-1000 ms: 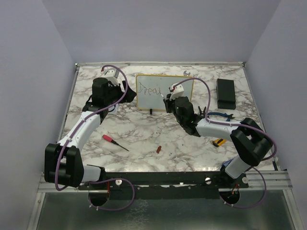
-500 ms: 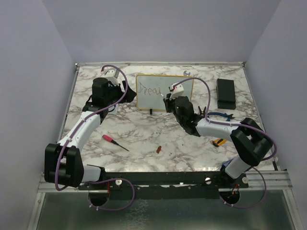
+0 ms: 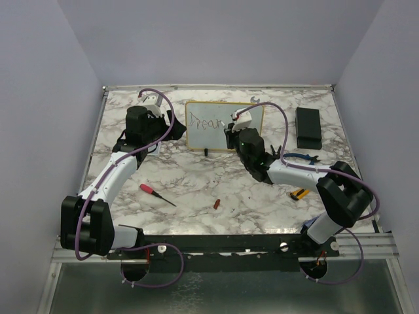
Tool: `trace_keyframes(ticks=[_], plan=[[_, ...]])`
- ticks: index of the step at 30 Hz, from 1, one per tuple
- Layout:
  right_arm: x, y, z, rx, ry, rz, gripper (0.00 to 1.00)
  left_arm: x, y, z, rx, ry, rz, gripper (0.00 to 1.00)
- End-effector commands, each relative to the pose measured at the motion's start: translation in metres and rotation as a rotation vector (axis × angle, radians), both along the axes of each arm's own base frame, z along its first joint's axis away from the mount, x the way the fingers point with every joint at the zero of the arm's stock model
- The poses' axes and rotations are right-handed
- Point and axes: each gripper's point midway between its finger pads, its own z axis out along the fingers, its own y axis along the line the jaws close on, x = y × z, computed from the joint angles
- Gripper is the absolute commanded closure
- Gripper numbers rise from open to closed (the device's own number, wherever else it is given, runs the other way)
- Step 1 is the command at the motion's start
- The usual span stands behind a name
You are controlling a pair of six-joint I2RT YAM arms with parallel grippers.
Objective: Write a sentence on the whiteboard
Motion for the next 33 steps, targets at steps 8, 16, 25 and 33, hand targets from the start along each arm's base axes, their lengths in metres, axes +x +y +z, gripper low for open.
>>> trace_keyframes(ticks=[8, 16, 25, 33], plan=[[-0.004, -0.017, -0.011, -0.02, 0.027, -0.052, 0.99, -0.005, -0.003, 0.007, -0.007, -0.02, -0.017, 0.24], [-0.016, -0.016, -0.035, -0.02, 0.088, -0.023, 0.99, -0.006, -0.003, 0.007, -0.006, -0.022, -0.018, 0.24], [-0.009, -0.014, -0.018, 0.004, 0.05, -0.036, 0.99, -0.006, -0.004, 0.007, -0.006, -0.022, -0.02, 0.24], [0.0, -0.012, 0.011, 0.017, -0.02, -0.053, 1.0, -0.006, -0.003, 0.009, -0.006, -0.026, -0.02, 0.24]])
